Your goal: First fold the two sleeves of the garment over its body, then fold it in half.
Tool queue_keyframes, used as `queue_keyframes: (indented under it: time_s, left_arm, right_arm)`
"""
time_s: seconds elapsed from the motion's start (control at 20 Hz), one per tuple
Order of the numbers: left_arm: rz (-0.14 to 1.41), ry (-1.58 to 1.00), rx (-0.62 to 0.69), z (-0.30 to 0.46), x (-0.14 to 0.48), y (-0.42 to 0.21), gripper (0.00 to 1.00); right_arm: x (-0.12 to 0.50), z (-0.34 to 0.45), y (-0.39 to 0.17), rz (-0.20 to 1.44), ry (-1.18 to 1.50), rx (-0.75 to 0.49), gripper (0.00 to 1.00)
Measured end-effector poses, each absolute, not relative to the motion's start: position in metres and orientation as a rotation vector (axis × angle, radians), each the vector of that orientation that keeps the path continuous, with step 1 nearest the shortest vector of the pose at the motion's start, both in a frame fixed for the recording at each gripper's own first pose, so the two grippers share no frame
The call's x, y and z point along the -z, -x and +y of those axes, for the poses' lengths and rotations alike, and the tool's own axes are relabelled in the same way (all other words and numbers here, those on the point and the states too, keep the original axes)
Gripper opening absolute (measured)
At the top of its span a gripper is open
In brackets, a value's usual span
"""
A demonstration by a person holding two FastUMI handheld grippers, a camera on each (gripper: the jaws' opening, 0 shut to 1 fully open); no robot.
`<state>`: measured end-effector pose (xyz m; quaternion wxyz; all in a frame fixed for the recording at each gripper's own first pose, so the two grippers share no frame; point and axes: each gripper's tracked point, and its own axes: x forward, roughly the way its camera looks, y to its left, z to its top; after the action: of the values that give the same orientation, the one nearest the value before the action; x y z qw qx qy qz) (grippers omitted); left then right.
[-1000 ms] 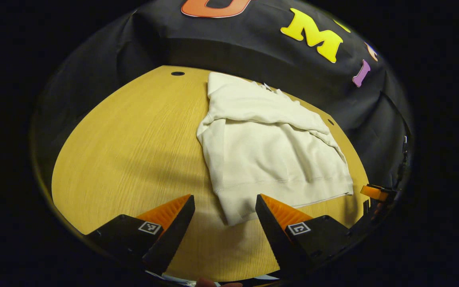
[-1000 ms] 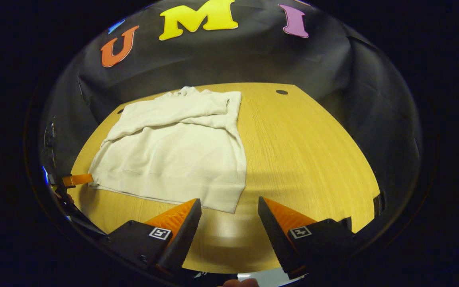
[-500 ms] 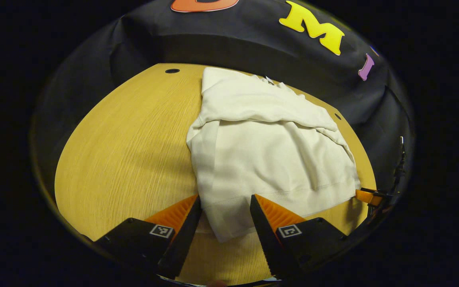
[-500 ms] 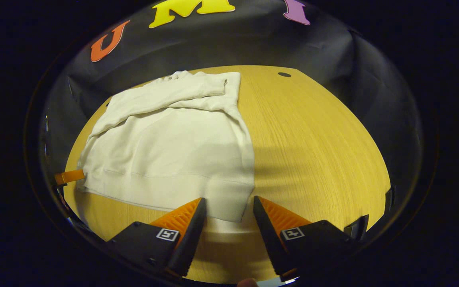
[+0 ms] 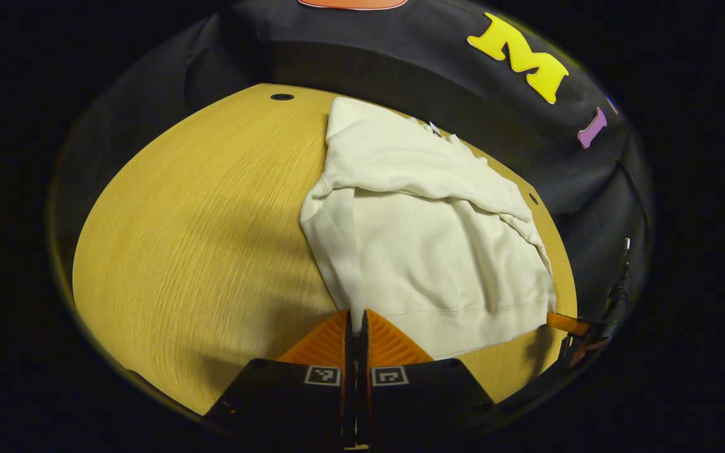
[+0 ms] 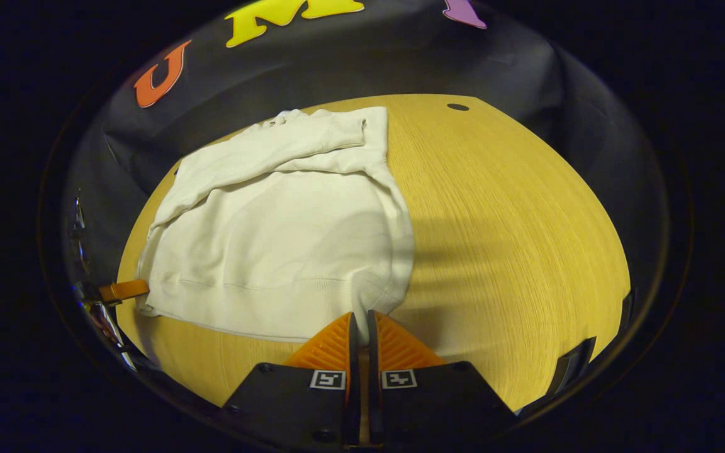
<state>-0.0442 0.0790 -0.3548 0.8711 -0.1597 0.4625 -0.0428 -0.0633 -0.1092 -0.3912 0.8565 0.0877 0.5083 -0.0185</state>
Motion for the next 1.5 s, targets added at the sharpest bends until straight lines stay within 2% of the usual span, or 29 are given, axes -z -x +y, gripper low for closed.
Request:
queue_keyframes:
  time_s: [0.05,0.25,0.55,0.95,1.0,1.1,1.5]
  left_arm:
    - [0.959,0.335,0.094,0.078,0.352,0.043,0.04]
    - [0.923,0.367,0.112,0.076,0.327,0.037,0.04]
    - [0.804,0.369,0.163,0.063,0.261,0.006,0.03]
    - [0.771,0.268,0.176,0.065,0.203,-0.081,0.04]
    - [0.767,0.237,0.179,0.067,0.197,-0.095,0.0]
    - [0.755,0.182,0.185,0.071,0.19,-0.125,0.04]
    - [0.77,0.15,0.144,0.072,0.192,-0.251,0.03]
  right_arm:
    - [0.388,-0.109,0.062,1.058,-0.203,0.043,0.01]
    - [0.362,-0.111,0.054,1.017,-0.295,0.042,0.01]
    - [0.295,-0.111,0.008,0.87,-0.342,-0.014,0.0]
    - [0.227,-0.106,-0.108,0.726,-0.382,-0.088,0.0]
    - [0.221,-0.107,-0.125,0.714,-0.393,-0.09,0.0]
    - [0.213,-0.107,-0.16,0.687,-0.394,-0.095,0.01]
    - [0.223,-0.091,-0.293,0.657,-0.281,-0.124,0.0]
